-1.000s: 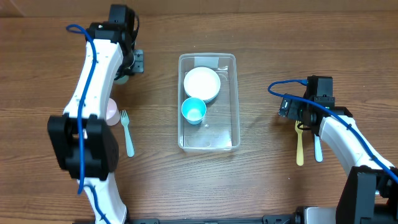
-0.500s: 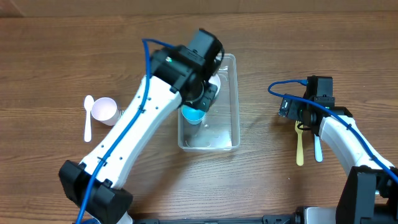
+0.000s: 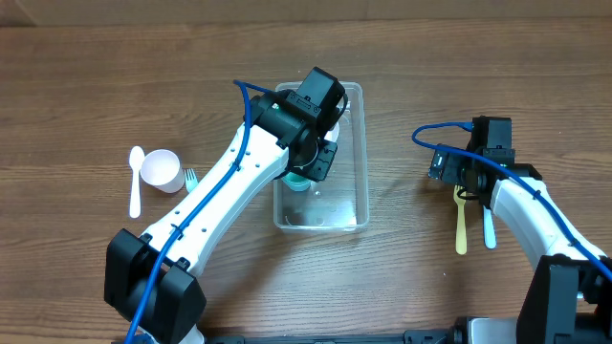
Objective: Pack container
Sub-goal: 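Place the teal cup into the light-blue cup in the container, then move left gripper to the white cup and grasp it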
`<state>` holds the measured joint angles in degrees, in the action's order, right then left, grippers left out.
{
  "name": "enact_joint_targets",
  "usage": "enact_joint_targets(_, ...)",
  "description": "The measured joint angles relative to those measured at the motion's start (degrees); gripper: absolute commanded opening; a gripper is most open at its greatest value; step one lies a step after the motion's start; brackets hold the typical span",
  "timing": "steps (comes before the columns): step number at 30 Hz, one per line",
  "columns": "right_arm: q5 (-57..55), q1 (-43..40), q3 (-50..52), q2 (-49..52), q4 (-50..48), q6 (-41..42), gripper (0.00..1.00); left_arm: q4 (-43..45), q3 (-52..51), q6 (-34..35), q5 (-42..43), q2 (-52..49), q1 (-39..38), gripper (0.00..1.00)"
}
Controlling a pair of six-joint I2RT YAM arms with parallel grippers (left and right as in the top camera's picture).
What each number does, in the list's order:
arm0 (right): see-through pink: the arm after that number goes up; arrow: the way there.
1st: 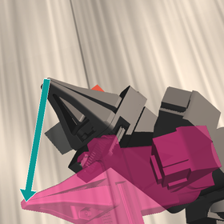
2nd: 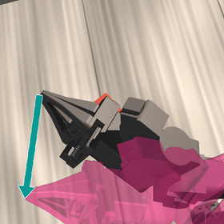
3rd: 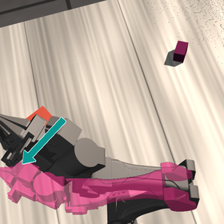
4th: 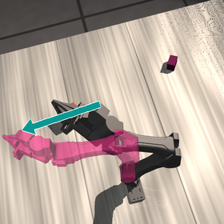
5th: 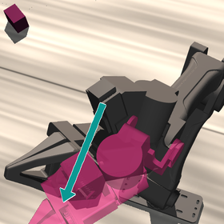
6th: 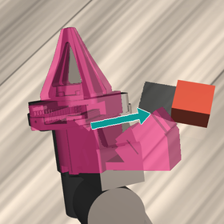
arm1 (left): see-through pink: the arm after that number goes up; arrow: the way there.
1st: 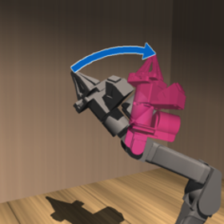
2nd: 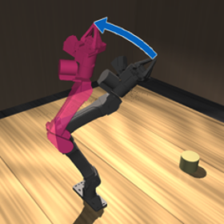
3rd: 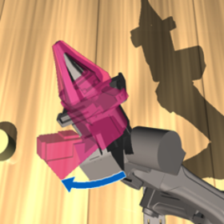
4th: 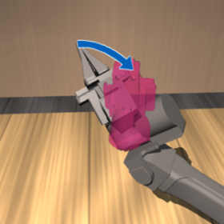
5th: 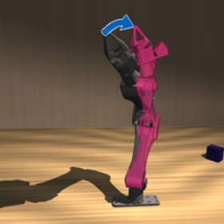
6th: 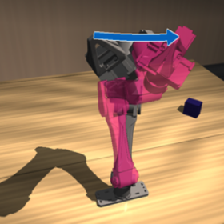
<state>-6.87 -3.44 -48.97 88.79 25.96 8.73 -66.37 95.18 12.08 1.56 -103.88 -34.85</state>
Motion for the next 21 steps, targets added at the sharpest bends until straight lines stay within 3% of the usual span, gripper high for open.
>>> enact_joint_targets(6,-0.02,-0.02,0.00,0.00,0.00,0.02,1.00,-1.60,0.50,0.02,-0.33,0.02,0.00,0.43)
enact_joint_targets(10,-0.02,0.00,0.02,0.00,0.04,0.02,1.00,-8.90,4.44,3.61,-8.15,2.60,2.19,0.41)
enact_joint_targets(14,0.00,0.00,0.00,0.00,-0.02,0.02,1.00,-16.70,5.05,9.55,-13.14,12.28,10.25,0.43)
enact_joint_targets(16,-0.02,0.00,0.00,0.00,0.02,0.02,1.00,-19.21,5.40,11.52,-14.25,14.53,15.04,0.37)
enact_joint_targets(18,-0.02,0.00,0.00,0.00,0.02,0.02,1.00,-19.19,5.25,12.15,-14.56,14.51,19.02,0.33)
enact_joint_targets(21,-0.02,0.00,0.00,0.00,0.00,0.04,1.00,-16.09,1.11,12.48,-15.58,14.47,25.70,0.36)
